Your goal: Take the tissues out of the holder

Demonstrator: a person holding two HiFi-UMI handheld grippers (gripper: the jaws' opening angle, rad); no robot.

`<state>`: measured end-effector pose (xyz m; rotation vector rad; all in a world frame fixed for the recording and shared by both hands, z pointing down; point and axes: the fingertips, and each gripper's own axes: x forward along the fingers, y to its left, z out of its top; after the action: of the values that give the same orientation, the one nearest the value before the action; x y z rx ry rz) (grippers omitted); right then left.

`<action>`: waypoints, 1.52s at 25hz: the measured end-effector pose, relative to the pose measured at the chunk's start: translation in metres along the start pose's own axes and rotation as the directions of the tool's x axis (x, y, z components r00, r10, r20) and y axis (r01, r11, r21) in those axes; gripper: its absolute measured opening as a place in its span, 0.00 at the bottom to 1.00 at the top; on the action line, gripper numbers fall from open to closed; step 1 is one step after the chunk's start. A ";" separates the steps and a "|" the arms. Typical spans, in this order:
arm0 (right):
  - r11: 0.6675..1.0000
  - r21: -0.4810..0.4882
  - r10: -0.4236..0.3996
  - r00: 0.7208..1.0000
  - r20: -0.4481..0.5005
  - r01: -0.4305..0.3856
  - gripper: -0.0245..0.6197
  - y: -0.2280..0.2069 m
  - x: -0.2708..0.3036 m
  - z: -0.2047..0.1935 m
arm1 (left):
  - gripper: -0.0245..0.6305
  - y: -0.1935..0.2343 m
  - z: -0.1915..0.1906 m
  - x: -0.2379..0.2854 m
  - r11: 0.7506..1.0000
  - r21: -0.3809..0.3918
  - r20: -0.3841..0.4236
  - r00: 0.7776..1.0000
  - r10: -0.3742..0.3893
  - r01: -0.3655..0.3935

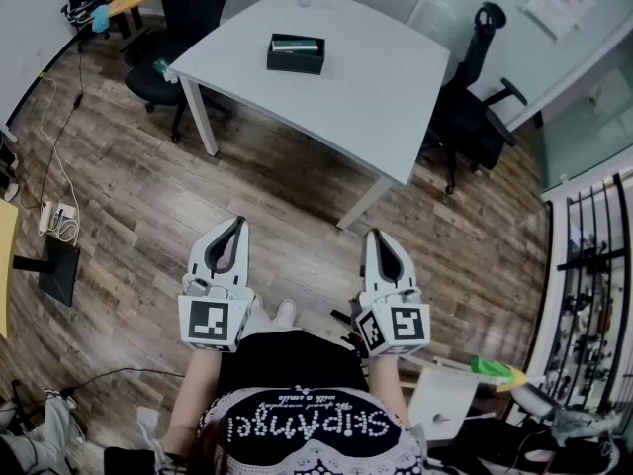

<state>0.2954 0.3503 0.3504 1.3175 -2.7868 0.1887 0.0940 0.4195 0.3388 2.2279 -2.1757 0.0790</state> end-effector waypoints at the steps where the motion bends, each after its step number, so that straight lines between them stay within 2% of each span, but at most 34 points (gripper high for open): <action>1: 1.000 -0.001 0.000 1.000 0.000 0.000 0.09 0.000 -0.001 0.001 | 0.08 -0.001 0.000 -0.001 1.000 0.000 0.000 1.000 0.002 -0.002; 23: 1.000 -0.003 0.028 0.999 0.021 -0.028 0.09 -0.001 -0.024 0.000 | 0.08 -0.017 0.003 -0.016 1.000 0.004 0.012 1.000 0.012 -0.012; 38: 1.000 0.011 0.011 1.000 0.000 -0.011 0.09 0.003 -0.010 -0.008 | 0.08 -0.002 -0.001 -0.004 1.000 -0.015 0.022 1.000 -0.007 0.007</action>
<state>0.2994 0.3611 0.3573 1.3043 -2.7976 0.2048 0.0963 0.4239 0.3393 2.2387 -2.1718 0.0379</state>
